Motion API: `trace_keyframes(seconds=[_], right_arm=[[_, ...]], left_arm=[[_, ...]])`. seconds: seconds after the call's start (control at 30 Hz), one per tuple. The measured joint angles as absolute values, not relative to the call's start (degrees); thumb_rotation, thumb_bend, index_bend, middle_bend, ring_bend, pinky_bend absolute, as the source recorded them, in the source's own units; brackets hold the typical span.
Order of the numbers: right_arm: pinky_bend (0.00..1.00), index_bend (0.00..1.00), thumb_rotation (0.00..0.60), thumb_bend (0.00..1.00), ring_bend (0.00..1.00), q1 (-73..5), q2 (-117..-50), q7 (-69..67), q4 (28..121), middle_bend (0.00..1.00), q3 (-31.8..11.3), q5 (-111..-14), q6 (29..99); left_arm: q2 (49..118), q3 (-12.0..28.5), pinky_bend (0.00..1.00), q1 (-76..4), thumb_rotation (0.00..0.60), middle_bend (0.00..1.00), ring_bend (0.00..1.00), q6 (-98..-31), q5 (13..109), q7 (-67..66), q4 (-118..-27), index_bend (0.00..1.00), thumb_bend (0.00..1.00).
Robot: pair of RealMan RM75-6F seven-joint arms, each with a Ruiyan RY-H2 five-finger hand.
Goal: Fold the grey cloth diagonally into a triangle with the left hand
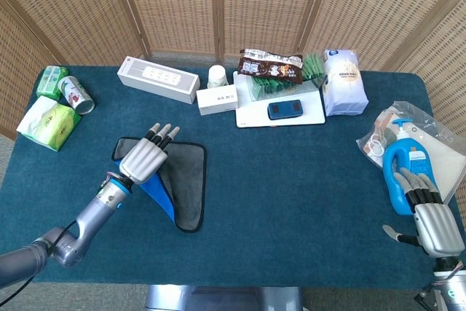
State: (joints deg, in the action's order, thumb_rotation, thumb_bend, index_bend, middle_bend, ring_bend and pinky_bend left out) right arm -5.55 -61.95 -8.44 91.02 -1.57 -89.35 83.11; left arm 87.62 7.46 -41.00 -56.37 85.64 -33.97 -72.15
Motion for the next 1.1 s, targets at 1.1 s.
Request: trace_keyframes(seconds=[1.1], right_arm=[[0.0,0.0,0.6,0.0,0.0,-6.5,-62.3,-9.8,89.8,0.0,-1.8,-87.8,80.7]], left_arm=[[97.8,9.3,0.19,-51.2,0.6,0.03,0.03,-50.4,82.0,-38.2,-60.8,0.67,0.57]])
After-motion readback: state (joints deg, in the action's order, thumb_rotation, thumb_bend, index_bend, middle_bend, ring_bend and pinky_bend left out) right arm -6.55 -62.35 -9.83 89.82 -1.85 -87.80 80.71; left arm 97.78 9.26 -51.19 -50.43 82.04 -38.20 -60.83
